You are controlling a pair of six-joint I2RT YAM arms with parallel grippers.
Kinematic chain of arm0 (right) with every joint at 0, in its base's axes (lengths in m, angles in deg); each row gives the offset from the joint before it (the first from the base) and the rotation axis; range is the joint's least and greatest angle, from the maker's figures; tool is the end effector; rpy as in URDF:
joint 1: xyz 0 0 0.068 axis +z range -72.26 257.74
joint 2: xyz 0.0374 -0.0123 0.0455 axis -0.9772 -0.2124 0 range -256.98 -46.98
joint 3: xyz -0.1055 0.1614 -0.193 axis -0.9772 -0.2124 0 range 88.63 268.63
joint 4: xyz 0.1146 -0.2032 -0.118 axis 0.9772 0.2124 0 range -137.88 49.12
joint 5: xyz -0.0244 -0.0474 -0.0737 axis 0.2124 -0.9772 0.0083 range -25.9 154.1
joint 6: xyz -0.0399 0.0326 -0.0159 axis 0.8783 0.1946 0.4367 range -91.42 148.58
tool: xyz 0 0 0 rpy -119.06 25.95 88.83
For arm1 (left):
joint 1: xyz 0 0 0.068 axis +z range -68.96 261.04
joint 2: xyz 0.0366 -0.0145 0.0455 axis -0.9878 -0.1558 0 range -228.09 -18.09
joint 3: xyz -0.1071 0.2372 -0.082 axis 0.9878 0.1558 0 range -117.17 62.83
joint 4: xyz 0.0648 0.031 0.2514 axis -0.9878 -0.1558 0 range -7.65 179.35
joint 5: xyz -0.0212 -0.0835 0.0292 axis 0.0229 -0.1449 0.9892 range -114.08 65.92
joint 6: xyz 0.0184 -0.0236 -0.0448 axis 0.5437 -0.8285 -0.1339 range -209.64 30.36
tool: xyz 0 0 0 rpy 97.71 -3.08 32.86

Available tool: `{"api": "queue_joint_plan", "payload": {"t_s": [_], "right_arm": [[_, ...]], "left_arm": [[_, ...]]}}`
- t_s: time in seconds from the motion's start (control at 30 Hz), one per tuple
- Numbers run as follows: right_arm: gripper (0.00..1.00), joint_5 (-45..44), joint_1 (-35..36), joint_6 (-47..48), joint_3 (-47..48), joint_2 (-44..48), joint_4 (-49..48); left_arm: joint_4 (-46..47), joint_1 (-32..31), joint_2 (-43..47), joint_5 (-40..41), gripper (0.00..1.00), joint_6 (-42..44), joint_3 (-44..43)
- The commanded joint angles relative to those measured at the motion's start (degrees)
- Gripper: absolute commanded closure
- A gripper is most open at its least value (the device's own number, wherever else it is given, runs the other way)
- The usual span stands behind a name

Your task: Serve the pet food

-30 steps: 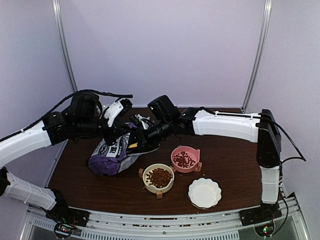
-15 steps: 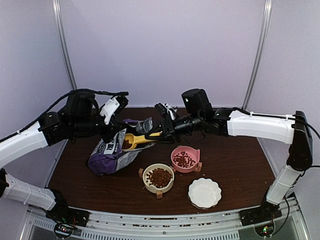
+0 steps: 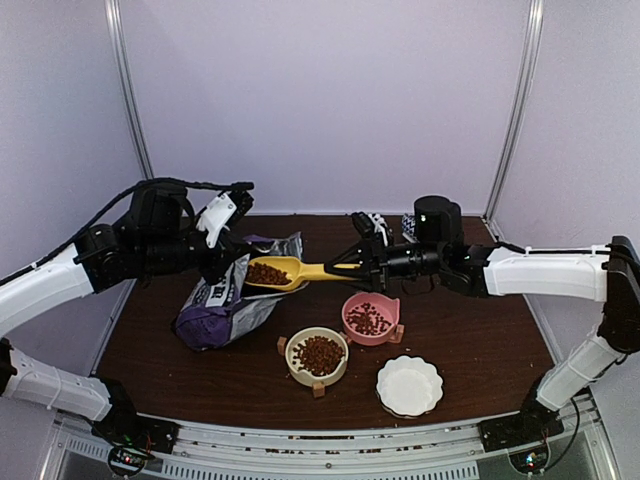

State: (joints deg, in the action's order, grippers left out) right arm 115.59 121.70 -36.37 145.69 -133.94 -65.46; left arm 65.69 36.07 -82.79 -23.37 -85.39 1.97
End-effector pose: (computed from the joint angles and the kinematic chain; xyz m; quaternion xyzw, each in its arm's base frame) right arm 0.2270 0.2577 0.2865 -0.1401 0.7394 0.6564 0.0532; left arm 0.1792 -0.1784 0.3450 0.3531 0.7786 -0.1755 0.4882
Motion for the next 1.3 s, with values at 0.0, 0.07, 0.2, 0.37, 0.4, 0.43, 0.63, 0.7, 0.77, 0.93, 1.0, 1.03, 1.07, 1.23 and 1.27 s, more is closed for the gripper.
{"api": "queue_joint_plan", "payload": {"t_s": [0.0, 0.07, 0.2, 0.37, 0.4, 0.43, 0.63, 0.7, 0.77, 0.93, 1.0, 1.03, 1.07, 1.23, 1.27], "right_arm": [[0.95, 1.86, -1.64, -3.12, -3.21, 4.69, -7.31], [0.95, 2.01, -2.22, -3.36, -4.63, 6.14, -7.42], [0.95, 2.22, -2.98, -3.37, -7.26, 8.86, -6.94], [0.94, 2.22, -3.09, -4.24, -8.72, 9.83, -8.71], [0.94, 2.26, -3.14, -4.44, -8.72, 9.84, -9.04], [0.94, 2.37, -3.15, -4.63, -8.67, 9.93, -9.33], [0.95, 2.35, -3.89, -4.65, -8.47, 12.65, -7.83], [0.94, 1.99, -4.55, -3.97, -8.46, 14.28, -6.23], [0.95, 1.87, -5.22, -3.74, -8.50, 15.71, -5.08], [0.95, 1.03, -7.33, -1.53, -8.83, 20.41, 0.53], [0.95, 0.38, -8.56, 0.41, -9.15, 22.44, 4.49], [0.94, 0.22, -9.22, 0.82, -9.62, 23.50, 5.47], [0.95, 0.01, -9.97, 0.77, -10.64, 24.45, 5.76], [0.94, -0.63, -12.69, -0.66, -14.96, 28.65, 5.46], [0.95, -0.74, -13.30, -0.94, -15.98, 29.55, 5.46]], "left_arm": [[3.62, 0.23, 1.46, 2.94, 1.00, 0.85, 0.46], [3.62, 0.23, 1.64, 3.81, 1.00, 0.78, 0.49], [3.61, 0.23, 1.63, 5.61, 1.00, 0.43, 0.39], [3.54, 0.23, 1.48, 6.32, 1.00, 0.15, 0.33], [3.53, 0.23, 1.51, 6.32, 1.00, 0.14, 0.31], [3.53, 0.23, 1.51, 6.39, 1.00, 0.14, 0.36], [3.45, 0.23, 1.42, 6.94, 1.00, 0.01, 0.23], [3.36, 0.23, 1.33, 6.94, 1.00, 0.06, 0.22], [3.28, 0.23, 1.10, 6.85, 1.00, -0.03, 0.17], [3.29, 0.23, 1.07, 6.85, 1.00, -0.03, 0.24], [3.27, 0.22, 0.98, 6.85, 1.00, -0.05, 0.18], [3.27, 0.23, 0.96, 6.77, 1.00, -0.04, 0.18], [3.29, 0.23, 0.91, 6.68, 1.00, -0.03, 0.21], [3.34, 0.23, 0.72, 6.67, 1.00, -0.03, 0.22], [3.36, 0.23, 0.62, 6.55, 1.00, -0.03, 0.28]]}}
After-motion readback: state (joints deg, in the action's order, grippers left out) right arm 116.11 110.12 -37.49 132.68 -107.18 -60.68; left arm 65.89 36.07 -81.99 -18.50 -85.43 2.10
